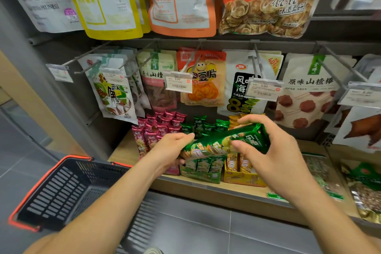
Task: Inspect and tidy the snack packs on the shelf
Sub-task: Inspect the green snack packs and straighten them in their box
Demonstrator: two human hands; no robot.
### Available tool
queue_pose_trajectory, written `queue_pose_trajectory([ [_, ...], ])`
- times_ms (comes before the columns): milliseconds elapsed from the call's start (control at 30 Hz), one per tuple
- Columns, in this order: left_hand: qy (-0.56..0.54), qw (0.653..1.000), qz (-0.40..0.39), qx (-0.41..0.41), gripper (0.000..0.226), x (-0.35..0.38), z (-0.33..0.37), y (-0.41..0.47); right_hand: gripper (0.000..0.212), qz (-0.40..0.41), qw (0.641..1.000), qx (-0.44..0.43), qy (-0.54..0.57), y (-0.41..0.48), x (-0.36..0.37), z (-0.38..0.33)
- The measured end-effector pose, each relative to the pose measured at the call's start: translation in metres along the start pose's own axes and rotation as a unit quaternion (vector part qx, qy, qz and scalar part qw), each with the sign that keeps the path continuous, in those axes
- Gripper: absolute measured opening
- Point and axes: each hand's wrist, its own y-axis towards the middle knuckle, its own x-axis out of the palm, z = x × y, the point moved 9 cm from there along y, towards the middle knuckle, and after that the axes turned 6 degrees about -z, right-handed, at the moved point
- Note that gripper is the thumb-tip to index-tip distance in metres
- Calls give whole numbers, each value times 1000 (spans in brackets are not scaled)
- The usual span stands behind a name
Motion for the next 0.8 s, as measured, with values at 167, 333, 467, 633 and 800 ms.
queue_pose_trajectory([
  [167,10,991,-74,107,24,-5,24,0,37,55,990,-85,-100,0,-3,-18],
  [333,274,944,-51,178,53,-22,46,-2,39,92,975,-144,-143,-1,0,-32],
  [467,406,883,76,221,50,-27,56,2,40,107,950,-220,-194,-6,13,-46],
  [633,544,805,106,212,55,-31,44,28,47,101,937,-226,-247,3,29,-41],
  [800,619,758,35,202,61,-8,9,51,67,32,934,-152,-322,34,57,-18],
])
